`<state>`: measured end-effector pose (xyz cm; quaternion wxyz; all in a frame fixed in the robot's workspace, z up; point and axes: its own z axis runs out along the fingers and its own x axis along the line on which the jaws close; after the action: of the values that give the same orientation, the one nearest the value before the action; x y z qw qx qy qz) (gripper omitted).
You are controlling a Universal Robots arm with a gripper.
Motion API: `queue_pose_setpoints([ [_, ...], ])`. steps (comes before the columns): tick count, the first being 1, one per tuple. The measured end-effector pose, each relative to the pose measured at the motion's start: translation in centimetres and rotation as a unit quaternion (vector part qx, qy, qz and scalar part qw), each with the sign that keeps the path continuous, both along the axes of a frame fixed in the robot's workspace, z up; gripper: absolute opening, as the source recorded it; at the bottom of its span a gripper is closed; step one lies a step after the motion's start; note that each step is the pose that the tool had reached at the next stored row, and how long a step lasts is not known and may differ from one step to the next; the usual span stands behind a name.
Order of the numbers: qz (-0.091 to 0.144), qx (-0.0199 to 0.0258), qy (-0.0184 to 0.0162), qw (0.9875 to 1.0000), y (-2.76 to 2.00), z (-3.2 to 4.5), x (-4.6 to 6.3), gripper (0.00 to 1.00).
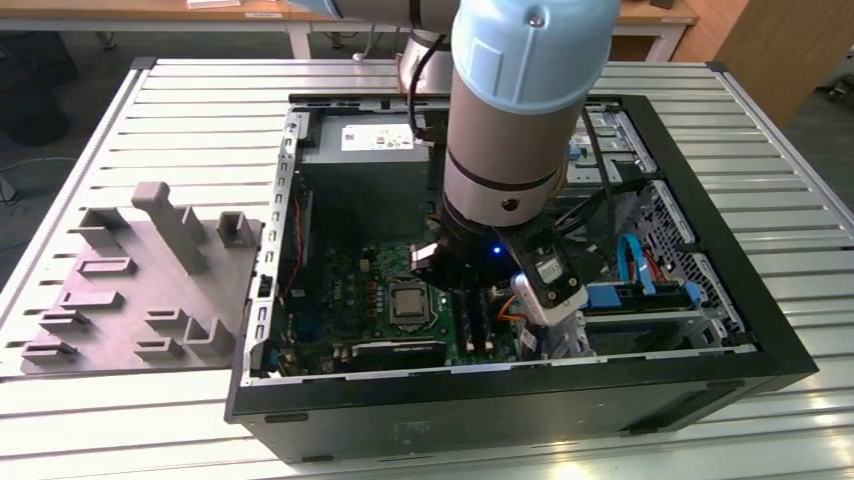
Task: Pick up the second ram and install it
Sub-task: 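Press down the second ram until it locks into place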
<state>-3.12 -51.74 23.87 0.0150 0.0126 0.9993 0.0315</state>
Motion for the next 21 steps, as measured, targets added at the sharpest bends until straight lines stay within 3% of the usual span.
queue_pose_setpoints([
  [6, 0.0, 0.0001, 0.0, 1.0, 1.94, -0.05, 0.0, 0.11],
  [10, 0.0, 0.0001, 0.0, 1.0, 2.86, -0.07, 0.0, 0.11],
  [21, 0.0, 0.0001, 0.0, 1.0, 2.97, 0.32, 0.0, 0.11],
])
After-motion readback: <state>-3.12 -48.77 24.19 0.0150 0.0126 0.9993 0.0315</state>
